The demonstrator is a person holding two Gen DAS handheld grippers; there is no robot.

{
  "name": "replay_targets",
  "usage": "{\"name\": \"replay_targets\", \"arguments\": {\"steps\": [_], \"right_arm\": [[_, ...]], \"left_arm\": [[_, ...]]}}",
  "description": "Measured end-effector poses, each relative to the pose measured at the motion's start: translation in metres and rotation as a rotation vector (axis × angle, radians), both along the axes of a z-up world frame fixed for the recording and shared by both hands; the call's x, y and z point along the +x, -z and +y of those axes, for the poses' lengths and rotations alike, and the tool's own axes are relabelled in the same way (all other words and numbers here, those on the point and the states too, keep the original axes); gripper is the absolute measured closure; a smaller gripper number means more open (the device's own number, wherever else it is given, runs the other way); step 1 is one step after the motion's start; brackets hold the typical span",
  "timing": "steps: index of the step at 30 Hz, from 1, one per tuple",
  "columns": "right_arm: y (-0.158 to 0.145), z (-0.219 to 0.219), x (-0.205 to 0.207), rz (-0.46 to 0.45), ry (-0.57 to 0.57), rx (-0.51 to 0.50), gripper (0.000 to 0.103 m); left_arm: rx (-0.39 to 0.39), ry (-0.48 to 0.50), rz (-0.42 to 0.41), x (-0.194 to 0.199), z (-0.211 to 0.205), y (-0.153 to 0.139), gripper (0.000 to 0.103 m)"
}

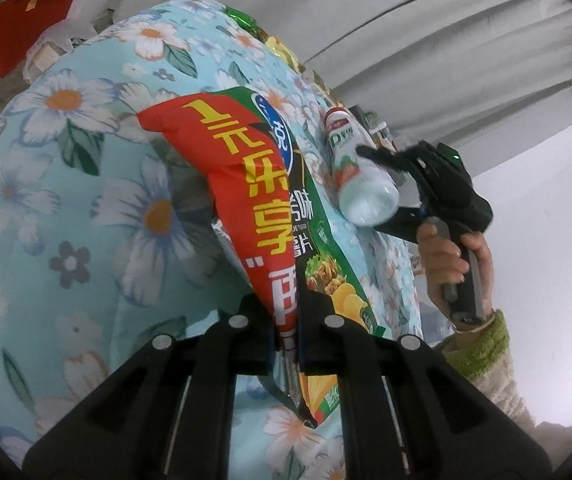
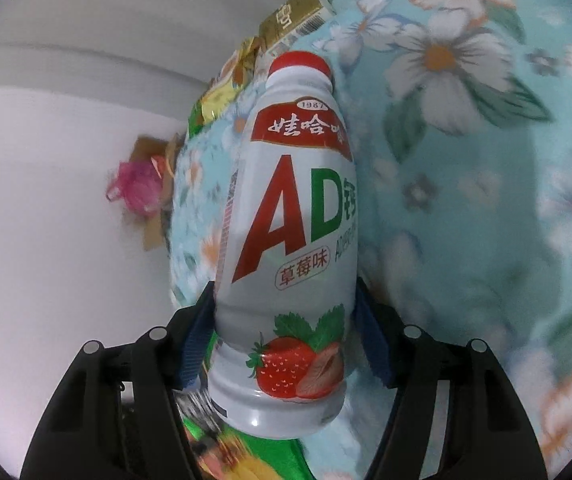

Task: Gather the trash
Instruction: 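Grasp the green chip bag with the left gripper while the right gripper grasps the white AD bottle, then lift the green chip bag and AD bottle and carry them toward the wastebasket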

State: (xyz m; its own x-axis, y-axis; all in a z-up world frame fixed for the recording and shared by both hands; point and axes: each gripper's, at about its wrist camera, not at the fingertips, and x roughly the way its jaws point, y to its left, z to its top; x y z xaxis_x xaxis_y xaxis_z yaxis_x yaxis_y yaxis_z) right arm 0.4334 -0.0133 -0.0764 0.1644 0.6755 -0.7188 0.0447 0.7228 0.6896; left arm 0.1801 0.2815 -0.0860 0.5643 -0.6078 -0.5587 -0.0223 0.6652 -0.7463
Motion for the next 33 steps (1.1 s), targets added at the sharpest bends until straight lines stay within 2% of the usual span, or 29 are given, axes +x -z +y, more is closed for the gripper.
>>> {"name": "replay_targets", "arguments": {"steps": [5,11,16,19,22,28,33], "right_arm": [[-0.013,-0.028,-0.044,-0.020,-0.066,-0.077,0.040],[-0.024,-0.069,-0.128,-0.042,-0.091,-0.180,0.040],[-0.026,-0.089,-0.184,-0.059,-0.065,-0.222,0.040],[-0.029,-0.095,-0.208,-0.096,-0.029,-0.266,0.039],[-0.033,-0.097,-0.213,-0.125,-0.011,-0.298,0.039],[-0.037,-0.109,-0.211,-0.119,0.003,-0.302,0.036],[-0.027,-0.101,-0.198,-0.083,-0.037,-0.315,0.036]], "left_arm": [[0.006,0.046,-0.002,0.000,-0.016,-0.002,0.097],[0.015,0.135,-0.002,-0.003,-0.050,-0.004,0.097],[0.026,0.221,-0.007,-0.010,-0.082,-0.006,0.097],[0.069,0.247,-0.009,-0.011,-0.096,-0.005,0.097],[0.096,0.245,-0.009,-0.006,-0.102,-0.006,0.097],[0.138,0.236,-0.021,-0.004,-0.108,-0.010,0.097],[0.151,0.232,-0.026,-0.003,-0.113,-0.007,0.097]]}}
